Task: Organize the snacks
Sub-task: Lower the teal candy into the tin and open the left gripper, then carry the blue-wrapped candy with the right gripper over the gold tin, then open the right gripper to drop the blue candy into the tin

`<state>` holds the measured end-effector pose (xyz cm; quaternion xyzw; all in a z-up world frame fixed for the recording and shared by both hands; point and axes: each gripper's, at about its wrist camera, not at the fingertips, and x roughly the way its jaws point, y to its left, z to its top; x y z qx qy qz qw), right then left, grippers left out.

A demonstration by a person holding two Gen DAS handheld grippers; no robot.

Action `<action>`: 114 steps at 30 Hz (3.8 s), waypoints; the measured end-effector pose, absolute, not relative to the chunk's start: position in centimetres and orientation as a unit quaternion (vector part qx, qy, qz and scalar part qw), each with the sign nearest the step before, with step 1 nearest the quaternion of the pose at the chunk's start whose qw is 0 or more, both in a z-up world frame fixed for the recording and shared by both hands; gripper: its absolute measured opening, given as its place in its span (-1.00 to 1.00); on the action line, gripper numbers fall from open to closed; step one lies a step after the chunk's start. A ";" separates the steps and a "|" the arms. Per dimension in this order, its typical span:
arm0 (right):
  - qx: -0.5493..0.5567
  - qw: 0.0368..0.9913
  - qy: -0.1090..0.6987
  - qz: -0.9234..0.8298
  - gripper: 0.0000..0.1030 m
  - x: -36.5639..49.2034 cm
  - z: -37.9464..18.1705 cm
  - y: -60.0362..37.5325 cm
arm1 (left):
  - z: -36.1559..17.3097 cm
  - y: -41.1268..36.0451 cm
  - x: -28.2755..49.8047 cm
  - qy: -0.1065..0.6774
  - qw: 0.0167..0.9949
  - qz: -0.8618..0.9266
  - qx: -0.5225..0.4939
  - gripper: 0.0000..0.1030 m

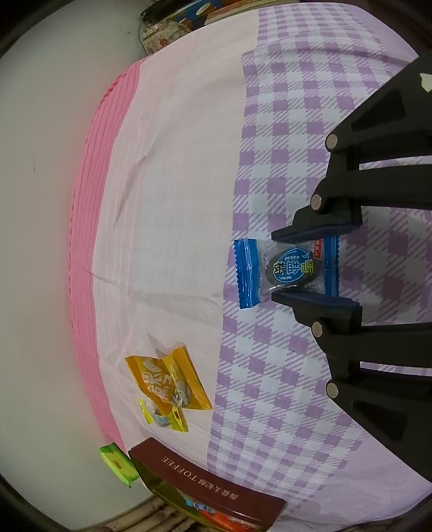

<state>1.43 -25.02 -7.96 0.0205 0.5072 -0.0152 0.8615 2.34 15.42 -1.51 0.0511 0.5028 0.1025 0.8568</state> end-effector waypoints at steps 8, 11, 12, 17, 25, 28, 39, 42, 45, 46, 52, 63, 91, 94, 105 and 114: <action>0.024 0.860 0.509 -0.032 -0.51 1.4 -7.8 -24.8 | -1.9 16.0 1.8 0.503 0.857 0.100 0.048 0.09; 0.026 0.860 0.509 -0.036 -0.51 1.3 -7.7 -24.7 | -1.9 16.0 1.8 0.500 0.859 0.099 0.046 0.10; 0.028 0.860 0.508 -0.037 -0.51 1.2 -7.6 -24.6 | -2.0 16.0 1.9 0.502 0.858 0.101 0.048 0.11; 0.033 0.859 0.510 -0.034 -0.51 1.1 -7.4 -23.8 | -2.1 16.7 2.1 0.506 0.855 0.105 0.031 0.11; 0.023 0.865 0.502 -0.006 -0.51 2.0 -5.8 -21.3 | -2.4 17.3 2.4 0.512 0.850 0.122 0.024 0.16; 0.021 0.865 0.501 0.007 -0.51 2.4 -5.2 -20.1 | -2.5 17.6 2.5 0.513 0.849 0.128 0.019 0.18; 0.008 0.866 0.491 0.093 -0.51 5.2 -3.1 -12.2 | -2.5 19.5 2.5 0.516 0.842 0.155 -0.018 0.19; 0.000 0.867 0.483 0.122 -0.51 5.7 -2.2 -9.4 | -2.5 19.9 2.6 0.516 0.841 0.162 -0.024 0.19; -0.009 0.866 0.479 0.144 -0.51 6.0 -1.9 -7.1 | -2.5 20.4 2.6 0.516 0.839 0.168 -0.033 0.19; -0.012 0.865 0.477 0.152 -0.51 6.0 -1.7 -6.2 | -2.6 20.5 2.6 0.517 0.838 0.171 -0.034 0.19; -0.026 0.856 0.476 0.199 -0.51 6.0 -1.7 -1.0 | -2.6 21.6 2.6 0.517 0.834 0.185 -0.057 0.19; -0.064 0.840 0.482 0.241 -0.51 6.4 -2.9 4.6 | -2.6 23.2 2.4 0.519 0.827 0.193 -0.093 0.21; -0.079 0.840 0.485 0.231 -0.45 9.0 -4.7 6.9 | -2.3 24.1 2.2 0.506 0.829 0.210 -0.111 0.22; -0.075 0.839 0.488 0.231 -0.42 9.0 -4.7 6.9 | -2.3 24.1 2.2 0.506 0.829 0.210 -0.110 0.22; -0.068 0.845 0.477 0.231 -0.14 8.5 -3.2 6.7 | -2.3 24.2 2.1 0.505 0.829 0.212 -0.110 0.21; -0.048 0.860 0.462 0.212 -0.07 8.1 -1.7 4.1 | -2.2 24.1 2.0 0.504 0.831 0.213 -0.106 0.22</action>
